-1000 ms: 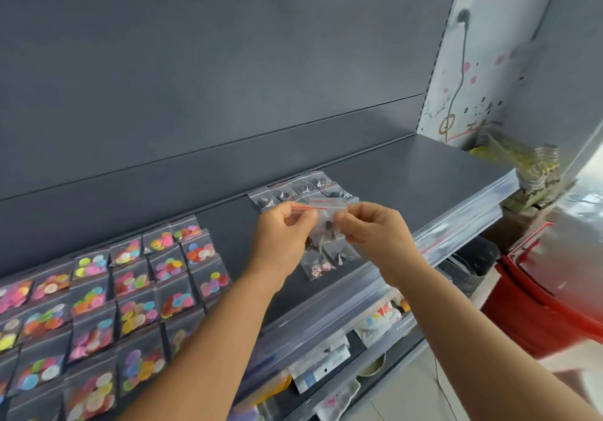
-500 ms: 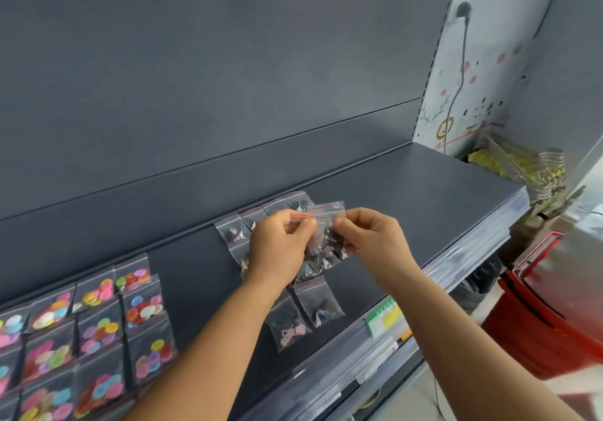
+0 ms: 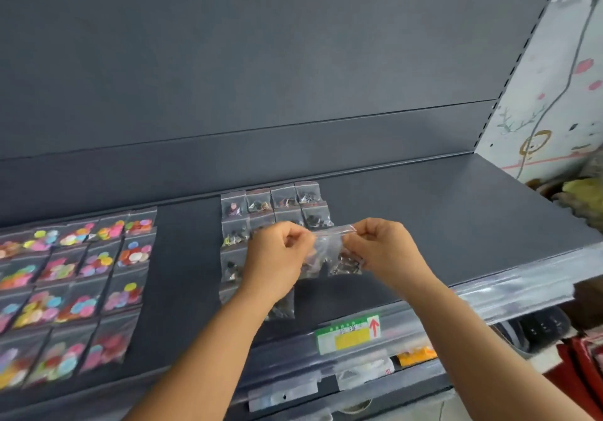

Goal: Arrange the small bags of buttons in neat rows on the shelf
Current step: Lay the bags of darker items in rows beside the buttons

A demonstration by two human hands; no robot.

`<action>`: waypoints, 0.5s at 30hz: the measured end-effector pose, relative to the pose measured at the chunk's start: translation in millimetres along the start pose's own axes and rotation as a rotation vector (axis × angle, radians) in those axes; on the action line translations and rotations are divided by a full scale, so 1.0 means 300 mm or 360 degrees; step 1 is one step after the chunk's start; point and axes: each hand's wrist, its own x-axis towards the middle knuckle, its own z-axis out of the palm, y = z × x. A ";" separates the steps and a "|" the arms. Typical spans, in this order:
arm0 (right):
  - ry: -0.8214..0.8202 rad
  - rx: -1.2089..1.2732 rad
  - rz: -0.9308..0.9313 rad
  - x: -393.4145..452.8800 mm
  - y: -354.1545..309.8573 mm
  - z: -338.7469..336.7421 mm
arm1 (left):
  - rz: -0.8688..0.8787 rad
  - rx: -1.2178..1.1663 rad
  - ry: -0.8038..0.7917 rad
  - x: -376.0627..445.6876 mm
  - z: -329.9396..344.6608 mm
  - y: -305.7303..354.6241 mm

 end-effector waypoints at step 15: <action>-0.0181 -0.0764 -0.0453 -0.045 0.067 0.006 | 0.0267 0.0970 0.0052 -0.116 0.015 -0.036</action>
